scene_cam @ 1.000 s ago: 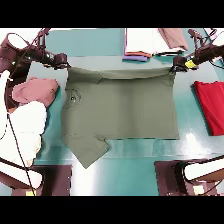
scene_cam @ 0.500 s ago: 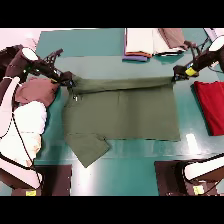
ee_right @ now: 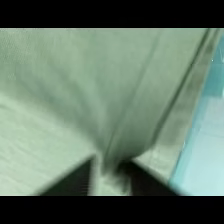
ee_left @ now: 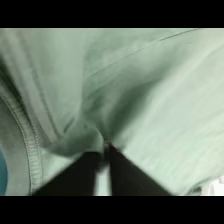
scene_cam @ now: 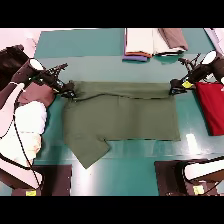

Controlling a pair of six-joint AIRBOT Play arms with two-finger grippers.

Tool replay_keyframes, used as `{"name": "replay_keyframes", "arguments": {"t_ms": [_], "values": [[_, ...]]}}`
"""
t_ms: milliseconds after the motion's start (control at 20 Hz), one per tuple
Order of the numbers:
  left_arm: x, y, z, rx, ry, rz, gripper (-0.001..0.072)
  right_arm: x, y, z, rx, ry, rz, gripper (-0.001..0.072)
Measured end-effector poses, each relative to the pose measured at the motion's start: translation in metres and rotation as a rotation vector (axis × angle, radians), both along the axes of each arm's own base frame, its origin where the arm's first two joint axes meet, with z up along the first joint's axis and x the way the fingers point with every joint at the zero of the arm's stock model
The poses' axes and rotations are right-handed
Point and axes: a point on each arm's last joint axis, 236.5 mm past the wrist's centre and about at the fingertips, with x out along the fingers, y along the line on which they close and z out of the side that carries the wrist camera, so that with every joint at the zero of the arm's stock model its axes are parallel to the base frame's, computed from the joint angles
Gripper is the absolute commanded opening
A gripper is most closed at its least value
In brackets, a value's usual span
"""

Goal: Fold the shirts.

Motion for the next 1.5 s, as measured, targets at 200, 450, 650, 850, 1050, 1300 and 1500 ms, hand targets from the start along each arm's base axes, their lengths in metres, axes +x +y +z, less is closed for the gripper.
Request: {"name": "replay_keyframes", "arguments": {"t_ms": [200,450,650,850,1050,1300,1500], "values": [[-0.006,0.008,0.034,0.034,-0.065,-0.001,0.0416,-0.012,-0.012,0.023,-0.003,-0.022,-0.022,0.035],[-0.061,0.026,0.062,0.111,-0.108,0.022,0.0417,-0.077,-0.036,0.029,0.014,0.038,-0.104,0.0511],[-0.133,0.034,0.042,0.141,-0.049,0.061,0.0417,-0.152,-0.042,-0.009,0.061,0.157,-0.225,0.0507],[-0.173,0.037,0.026,0.151,-0.012,0.097,0.0417,-0.205,-0.027,-0.046,0.124,0.25,-0.301,0.0501],[-0.183,0.039,0.02,0.155,-0.009,0.115,0.0417,-0.221,-0.002,-0.061,0.215,0.274,-0.344,0.035],[-0.19,0.039,0.015,0.157,0.007,0.119,0.0436,-0.219,0.014,-0.067,0.234,0.245,-0.283,0.0021],[-0.221,0.037,-0.01,0.152,0.117,0.125,0.0436,-0.221,0.031,-0.068,0.227,0.252,-0.182,0.0021]]}}
